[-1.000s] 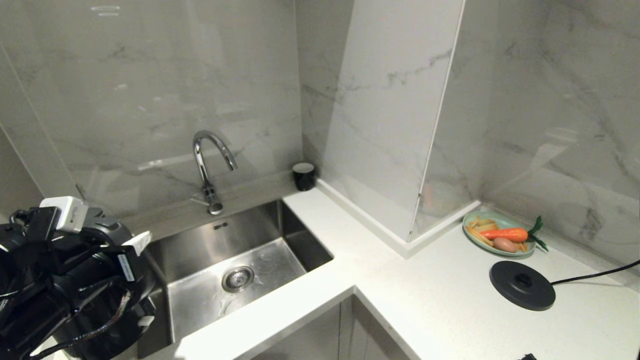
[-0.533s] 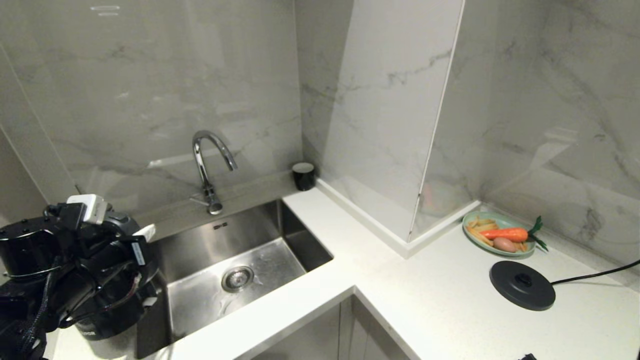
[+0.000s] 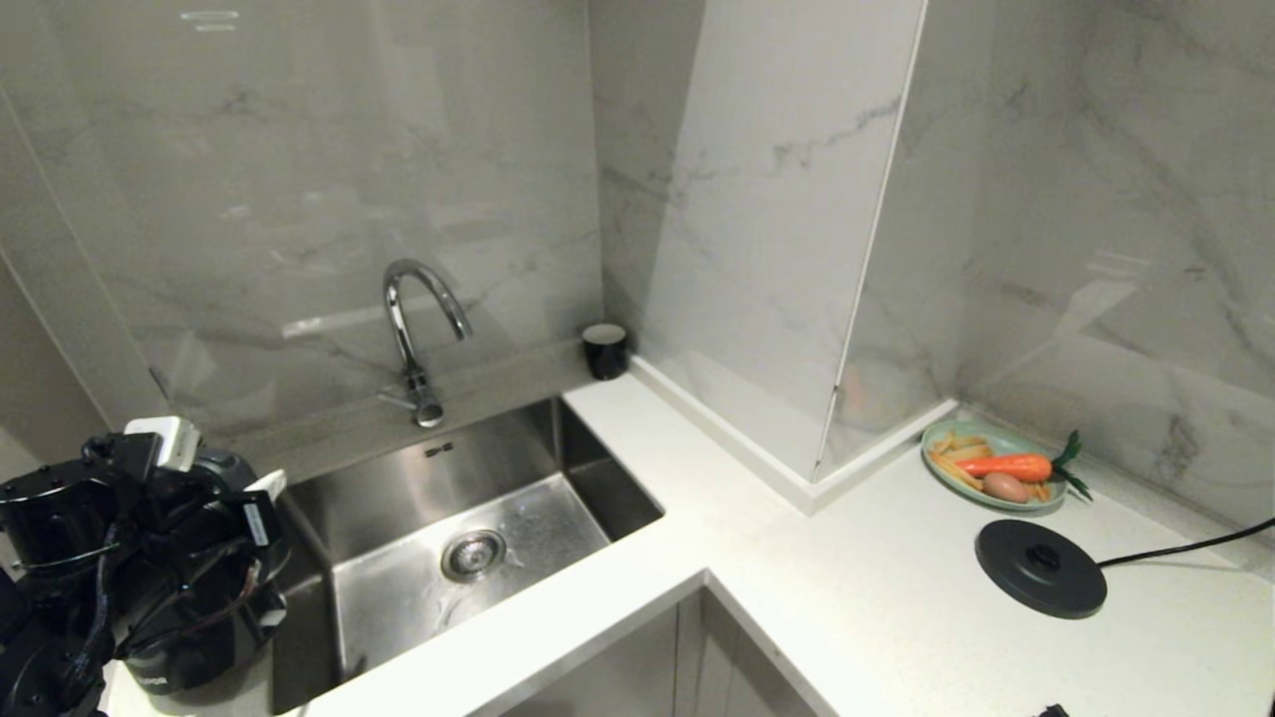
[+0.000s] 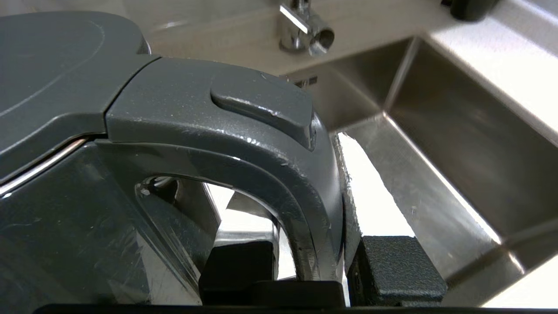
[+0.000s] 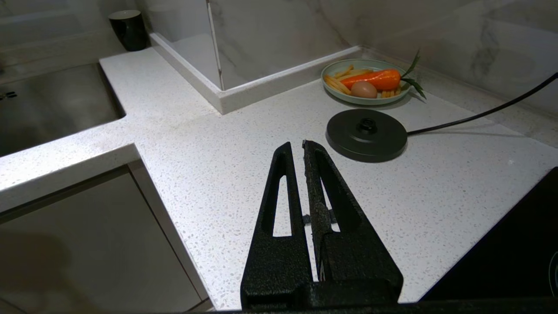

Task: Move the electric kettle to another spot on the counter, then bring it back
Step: Place it by the sink

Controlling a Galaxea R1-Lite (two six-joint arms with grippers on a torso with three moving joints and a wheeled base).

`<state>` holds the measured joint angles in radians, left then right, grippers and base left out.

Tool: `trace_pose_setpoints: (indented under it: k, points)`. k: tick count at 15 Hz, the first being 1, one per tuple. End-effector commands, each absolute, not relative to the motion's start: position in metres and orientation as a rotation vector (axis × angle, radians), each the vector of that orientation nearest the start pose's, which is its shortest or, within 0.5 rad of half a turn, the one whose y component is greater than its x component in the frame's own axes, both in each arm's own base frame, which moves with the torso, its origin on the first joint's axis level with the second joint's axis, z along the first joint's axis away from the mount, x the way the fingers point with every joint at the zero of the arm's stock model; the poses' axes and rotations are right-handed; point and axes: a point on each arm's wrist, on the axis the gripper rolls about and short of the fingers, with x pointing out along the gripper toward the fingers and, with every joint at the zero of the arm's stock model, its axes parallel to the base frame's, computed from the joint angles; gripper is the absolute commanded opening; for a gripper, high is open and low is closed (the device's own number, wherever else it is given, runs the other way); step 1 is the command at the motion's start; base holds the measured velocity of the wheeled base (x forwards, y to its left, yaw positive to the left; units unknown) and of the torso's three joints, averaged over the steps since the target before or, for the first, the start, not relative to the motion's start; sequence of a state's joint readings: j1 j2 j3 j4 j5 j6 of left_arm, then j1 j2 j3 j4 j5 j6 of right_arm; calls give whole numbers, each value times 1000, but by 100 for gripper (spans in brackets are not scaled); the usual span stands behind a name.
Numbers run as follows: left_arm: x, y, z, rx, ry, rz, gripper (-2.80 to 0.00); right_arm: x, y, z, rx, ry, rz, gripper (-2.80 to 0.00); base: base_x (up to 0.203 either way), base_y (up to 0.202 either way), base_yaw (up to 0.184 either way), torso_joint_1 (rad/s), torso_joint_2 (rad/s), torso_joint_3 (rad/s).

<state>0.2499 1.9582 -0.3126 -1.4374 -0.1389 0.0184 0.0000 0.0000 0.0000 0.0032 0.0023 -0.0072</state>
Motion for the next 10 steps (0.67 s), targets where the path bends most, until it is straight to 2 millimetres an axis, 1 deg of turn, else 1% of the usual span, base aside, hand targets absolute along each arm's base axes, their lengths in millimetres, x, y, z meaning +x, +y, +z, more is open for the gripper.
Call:
trace_pose_setpoints:
  k: [1, 3, 5, 6, 7, 10]
  points:
    - [265, 68, 68, -29, 239, 117, -280, -23, 0, 75, -8, 4, 3, -280, 0, 0, 0, 0, 0, 0]
    - [263, 69, 59, -33, 249, 119, -280, -23, 0, 75, -8, 3, 3, -280, 0, 0, 0, 0, 0, 0]
    - [260, 69, 42, -43, 312, 122, -280, -23, 0, 75, -8, 4, 3, -280, 0, 0, 0, 0, 0, 0]
    - [256, 68, 37, -48, 336, 123, -280, -23, 0, 75, -8, 3, 3, -280, 0, 0, 0, 0, 0, 0]
    - [252, 67, 35, -52, 352, 122, -280, -23, 0, 75, -8, 5, 3, -280, 0, 0, 0, 0, 0, 0]
    - [247, 66, 38, -53, 354, 124, -280, -23, 0, 75, -8, 4, 3, -280, 0, 0, 0, 0, 0, 0]
